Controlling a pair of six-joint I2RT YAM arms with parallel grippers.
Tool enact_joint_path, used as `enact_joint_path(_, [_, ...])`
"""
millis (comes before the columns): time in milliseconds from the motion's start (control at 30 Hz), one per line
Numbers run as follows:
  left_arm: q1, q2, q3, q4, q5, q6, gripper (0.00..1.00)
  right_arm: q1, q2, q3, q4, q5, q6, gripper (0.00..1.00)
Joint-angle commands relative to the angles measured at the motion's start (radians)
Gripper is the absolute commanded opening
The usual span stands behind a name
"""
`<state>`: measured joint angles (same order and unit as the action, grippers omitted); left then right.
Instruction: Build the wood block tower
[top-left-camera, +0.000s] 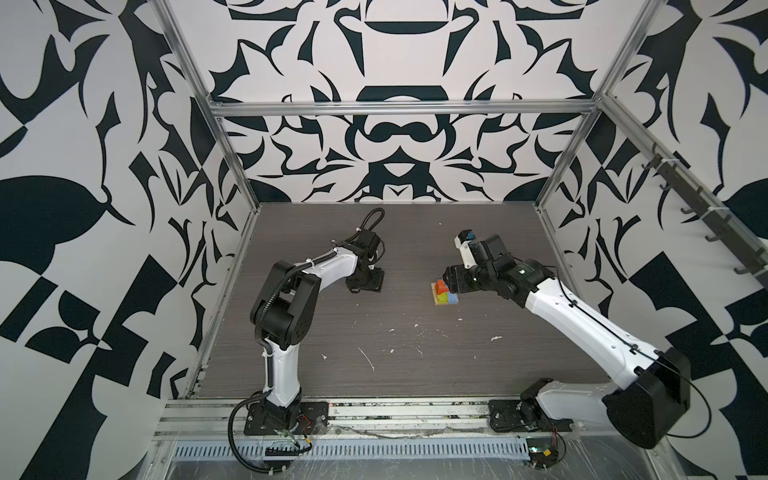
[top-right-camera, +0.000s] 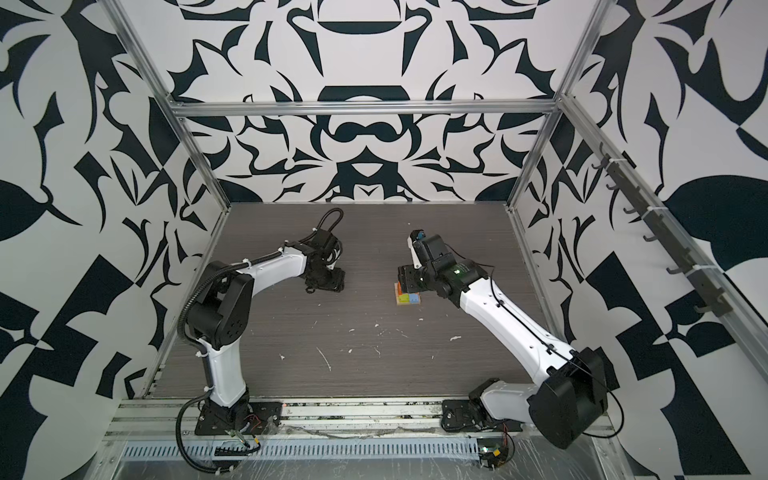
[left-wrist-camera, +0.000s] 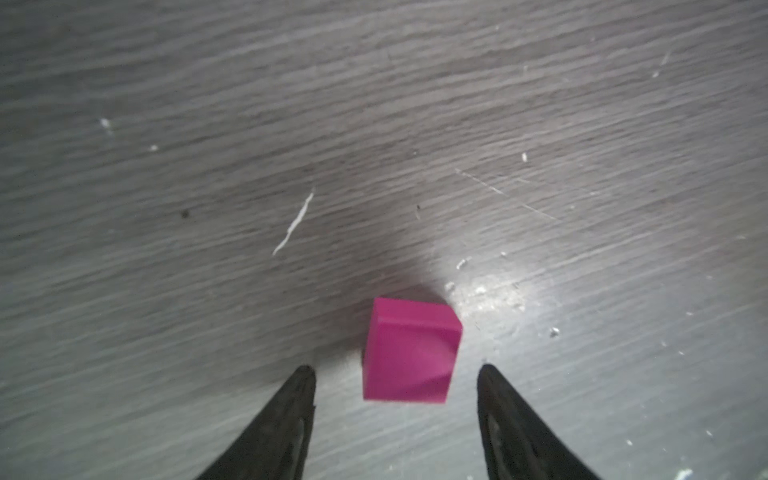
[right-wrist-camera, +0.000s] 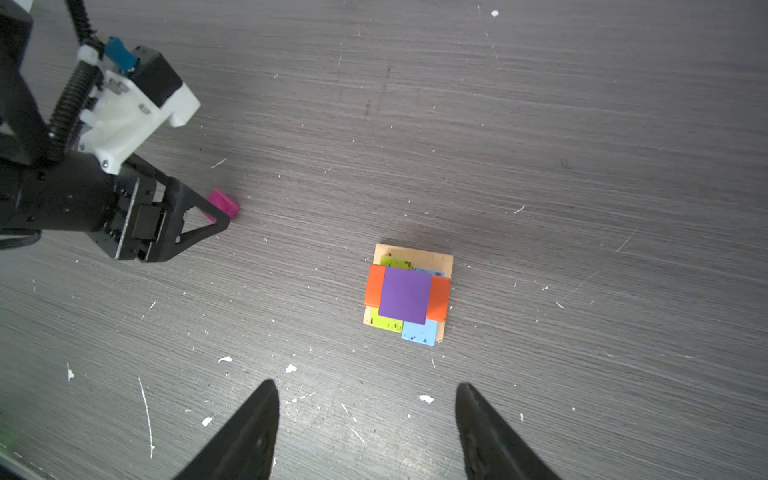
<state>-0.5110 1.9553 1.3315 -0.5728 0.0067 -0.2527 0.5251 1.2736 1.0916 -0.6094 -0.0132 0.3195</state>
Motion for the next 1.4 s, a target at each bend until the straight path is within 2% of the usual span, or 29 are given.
enact_joint_path(0, [-0.003, 0.026, 0.031, -0.03, -0.013, 0.02, 0.63, 0.003, -0.035, -0.013, 0.031, -0.01, 0.015, 0.71])
enact_joint_path(433, [-0.065, 0.071, 0.062, -0.036, -0.097, 0.009, 0.47, 0.003, -0.059, -0.025, 0.041, 0.01, 0.024, 0.7])
enact_joint_path(600, [-0.085, 0.079, 0.06, -0.042, -0.12, -0.002, 0.38, 0.003, -0.078, -0.031, 0.046, 0.014, 0.028, 0.7])
enact_joint_path(767, [-0.102, 0.069, 0.06, -0.05, -0.124, -0.037, 0.25, 0.003, -0.083, -0.041, 0.047, 0.012, 0.029, 0.69])
enact_joint_path(1067, [-0.185, 0.028, 0.029, -0.076, -0.152, -0.215, 0.24, 0.004, -0.094, -0.055, 0.037, 0.004, 0.035, 0.69])
enact_joint_path(1233, [-0.218, 0.001, -0.009, -0.048, -0.099, -0.347, 0.27, 0.003, -0.098, -0.066, 0.035, -0.016, 0.045, 0.69])
enact_joint_path(1367, [-0.252, -0.028, -0.044, -0.036, -0.122, -0.434, 0.27, 0.004, -0.117, -0.081, 0.031, -0.049, 0.06, 0.69])
